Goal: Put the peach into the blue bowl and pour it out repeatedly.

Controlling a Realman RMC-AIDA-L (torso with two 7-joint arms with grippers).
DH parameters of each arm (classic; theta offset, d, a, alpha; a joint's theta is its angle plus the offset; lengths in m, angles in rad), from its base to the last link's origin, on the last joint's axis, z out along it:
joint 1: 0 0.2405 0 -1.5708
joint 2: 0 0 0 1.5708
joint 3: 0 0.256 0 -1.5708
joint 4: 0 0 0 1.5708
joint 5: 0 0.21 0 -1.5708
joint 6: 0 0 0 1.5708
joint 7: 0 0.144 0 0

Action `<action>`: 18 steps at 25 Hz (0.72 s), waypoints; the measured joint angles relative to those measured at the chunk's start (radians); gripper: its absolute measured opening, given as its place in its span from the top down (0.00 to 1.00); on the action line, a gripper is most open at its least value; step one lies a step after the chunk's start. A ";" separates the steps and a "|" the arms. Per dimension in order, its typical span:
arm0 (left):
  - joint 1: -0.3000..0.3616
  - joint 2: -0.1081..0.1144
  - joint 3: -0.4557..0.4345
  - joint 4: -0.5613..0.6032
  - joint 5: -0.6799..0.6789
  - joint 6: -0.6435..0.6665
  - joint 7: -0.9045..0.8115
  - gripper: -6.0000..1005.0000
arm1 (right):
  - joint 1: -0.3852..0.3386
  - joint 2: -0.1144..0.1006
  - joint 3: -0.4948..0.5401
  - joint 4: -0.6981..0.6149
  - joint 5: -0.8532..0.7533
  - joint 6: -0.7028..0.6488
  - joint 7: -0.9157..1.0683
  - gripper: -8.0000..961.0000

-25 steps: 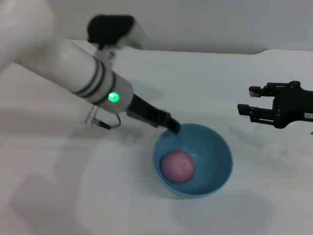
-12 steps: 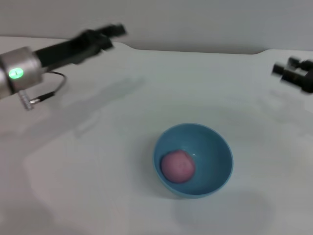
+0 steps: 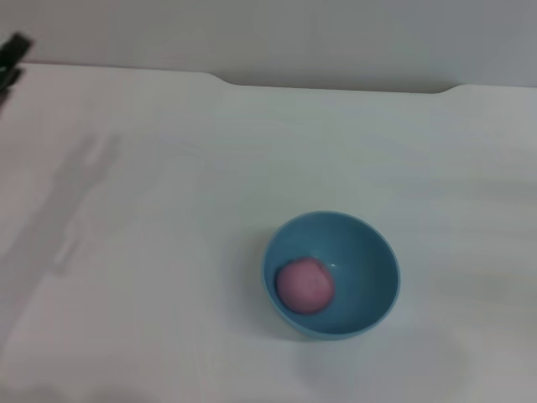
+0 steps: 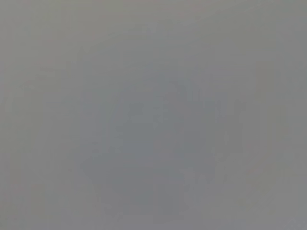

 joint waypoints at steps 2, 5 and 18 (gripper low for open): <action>0.018 -0.002 -0.056 -0.048 -0.021 0.018 0.154 0.28 | -0.004 0.000 0.002 0.043 0.066 -0.004 -0.122 0.38; 0.042 -0.004 -0.123 -0.116 -0.031 0.063 0.405 0.28 | 0.005 0.003 0.002 0.111 0.099 -0.004 -0.372 0.37; 0.043 -0.013 -0.171 -0.425 -0.022 0.115 1.578 0.28 | 0.093 0.007 -0.009 0.254 0.097 -0.004 -0.775 0.38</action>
